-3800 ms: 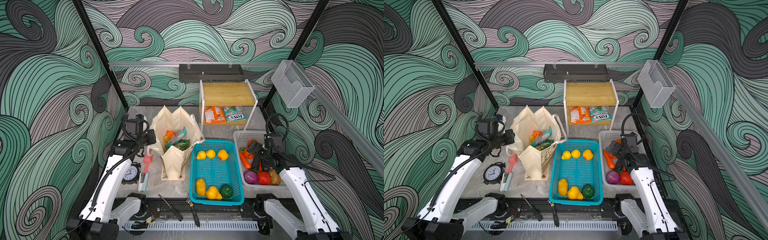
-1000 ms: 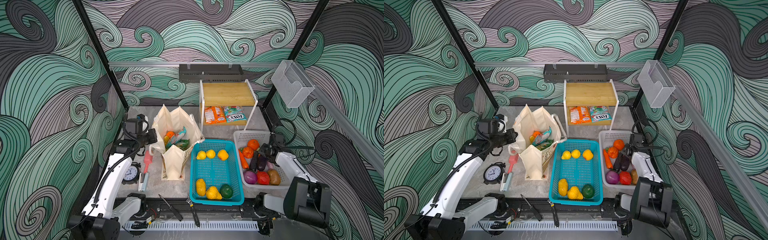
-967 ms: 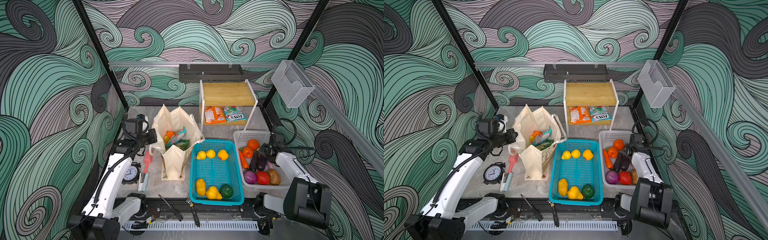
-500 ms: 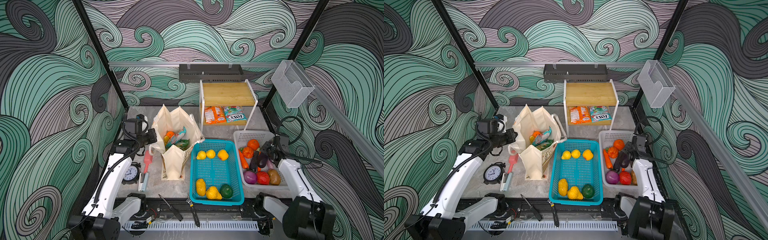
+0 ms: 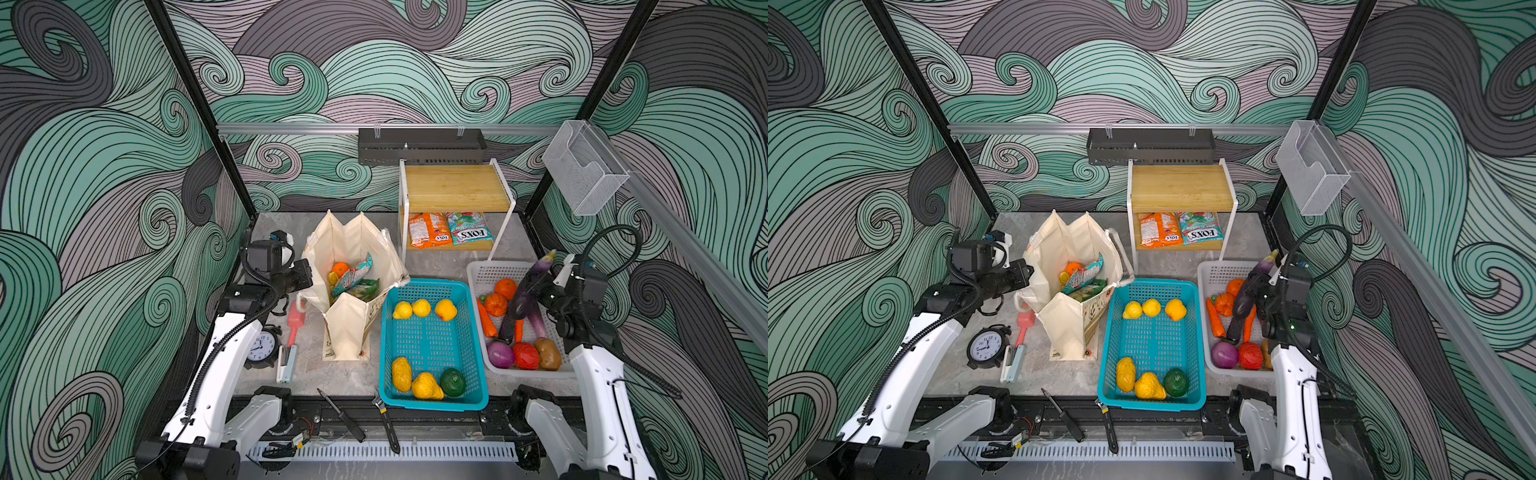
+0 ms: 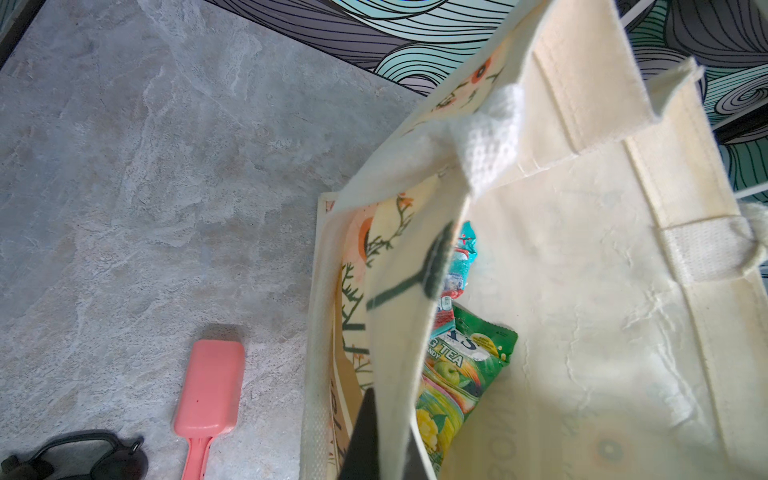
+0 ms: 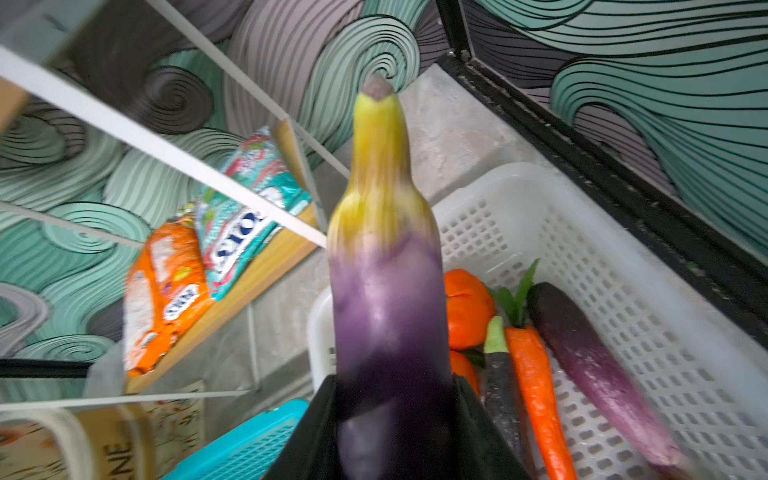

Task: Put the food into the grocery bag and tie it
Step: 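Lift the purple eggplant and carry it over the tote bag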

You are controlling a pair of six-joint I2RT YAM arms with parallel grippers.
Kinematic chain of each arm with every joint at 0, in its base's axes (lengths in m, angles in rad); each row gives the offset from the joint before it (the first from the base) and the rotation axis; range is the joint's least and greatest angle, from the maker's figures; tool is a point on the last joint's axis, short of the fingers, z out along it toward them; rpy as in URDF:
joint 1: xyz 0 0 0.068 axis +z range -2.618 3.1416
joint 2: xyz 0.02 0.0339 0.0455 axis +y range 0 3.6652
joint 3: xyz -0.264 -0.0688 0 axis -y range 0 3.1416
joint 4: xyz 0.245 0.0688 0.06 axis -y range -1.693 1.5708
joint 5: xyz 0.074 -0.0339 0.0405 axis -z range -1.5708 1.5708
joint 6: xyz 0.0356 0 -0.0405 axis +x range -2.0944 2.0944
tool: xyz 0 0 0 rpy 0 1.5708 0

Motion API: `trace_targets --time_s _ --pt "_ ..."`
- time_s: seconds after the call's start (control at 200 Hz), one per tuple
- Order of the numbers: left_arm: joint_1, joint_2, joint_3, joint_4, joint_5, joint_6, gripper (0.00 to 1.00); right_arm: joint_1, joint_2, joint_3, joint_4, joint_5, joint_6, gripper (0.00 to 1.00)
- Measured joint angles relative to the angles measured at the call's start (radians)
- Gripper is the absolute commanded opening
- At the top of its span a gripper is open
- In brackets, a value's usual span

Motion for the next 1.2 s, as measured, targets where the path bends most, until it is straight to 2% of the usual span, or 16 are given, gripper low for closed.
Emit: trace_targets --time_s 0.145,0.325,0.58,0.806,1.001,1.201 --pt "0.0 -0.005 -0.003 0.0 0.002 0.0 0.0 0.05 -0.019 0.003 0.054 -0.114 0.095 0.32" --pt "0.0 -0.029 -0.004 -0.002 0.0 0.001 0.0 0.243 0.006 0.059 0.11 -0.157 0.161 0.32" --pt "0.001 -0.037 -0.005 -0.003 -0.001 0.001 0.0 0.597 0.118 0.195 0.152 -0.042 0.163 0.3" --pt "0.017 -0.038 -0.006 -0.003 0.003 0.0 0.0 0.907 0.331 0.396 0.156 0.113 0.085 0.3" --pt "0.031 -0.043 -0.009 -0.004 0.015 0.0 0.0 1.071 0.515 0.594 0.158 0.194 0.01 0.3" --pt "0.044 -0.043 -0.009 -0.005 0.05 0.0 0.0 1.164 0.756 0.861 0.138 0.231 -0.056 0.3"
